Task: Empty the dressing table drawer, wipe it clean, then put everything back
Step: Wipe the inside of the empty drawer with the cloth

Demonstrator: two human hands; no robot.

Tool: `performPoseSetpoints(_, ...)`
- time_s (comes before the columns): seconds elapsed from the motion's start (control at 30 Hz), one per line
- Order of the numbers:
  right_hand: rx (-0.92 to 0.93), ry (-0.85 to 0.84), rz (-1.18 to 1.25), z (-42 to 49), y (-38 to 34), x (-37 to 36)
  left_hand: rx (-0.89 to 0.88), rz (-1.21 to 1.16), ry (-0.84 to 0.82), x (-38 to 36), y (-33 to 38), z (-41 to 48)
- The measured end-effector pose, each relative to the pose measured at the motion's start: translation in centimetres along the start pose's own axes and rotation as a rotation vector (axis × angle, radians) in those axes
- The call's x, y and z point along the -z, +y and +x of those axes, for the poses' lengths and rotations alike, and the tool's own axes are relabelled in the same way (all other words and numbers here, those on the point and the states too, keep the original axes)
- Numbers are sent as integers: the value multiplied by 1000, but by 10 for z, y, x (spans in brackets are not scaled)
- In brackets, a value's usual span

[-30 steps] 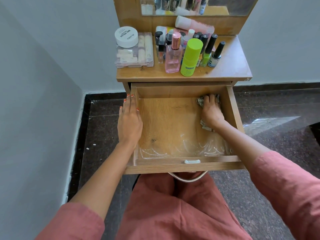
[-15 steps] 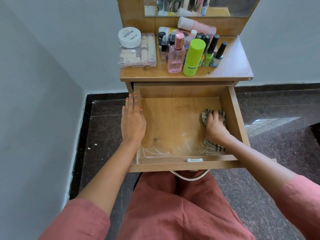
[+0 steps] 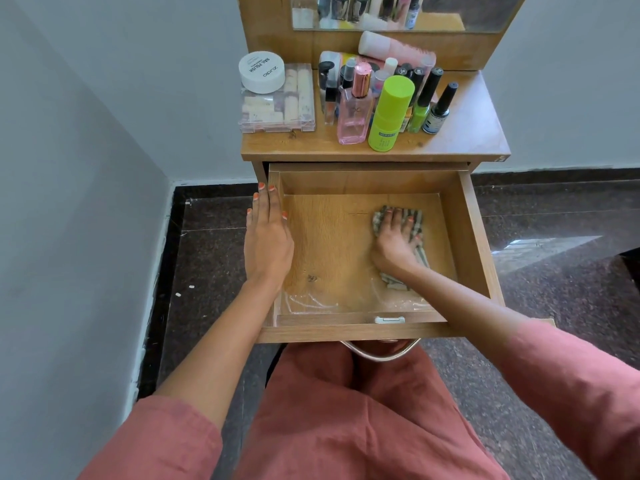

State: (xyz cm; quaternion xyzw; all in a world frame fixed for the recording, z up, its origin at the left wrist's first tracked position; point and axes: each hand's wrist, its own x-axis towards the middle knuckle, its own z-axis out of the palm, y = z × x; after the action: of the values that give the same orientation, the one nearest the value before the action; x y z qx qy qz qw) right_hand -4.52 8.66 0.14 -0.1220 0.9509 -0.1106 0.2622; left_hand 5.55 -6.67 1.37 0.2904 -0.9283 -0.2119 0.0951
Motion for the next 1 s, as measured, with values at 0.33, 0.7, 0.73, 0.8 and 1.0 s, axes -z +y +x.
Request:
performPoseSetpoints(0.33,425,-55,-89,-1,-87,-28,23,-45,11,1,0,1)
performPoseSetpoints(0.7,735,-130,-322,-3,-21,-16,34,-134,28,3,1,0)
performPoseSetpoints(0.73,740,-135,-301,-2,-21,-15,33,-131,28,3,2,0)
performPoseSetpoints(0.8,746,-127,-278,1,-26,-18,40,-127,23,2,1,0)
performPoseSetpoints(1.0,897,-87,-169,0,-46,-30,66,-134,-3,5,4,0)
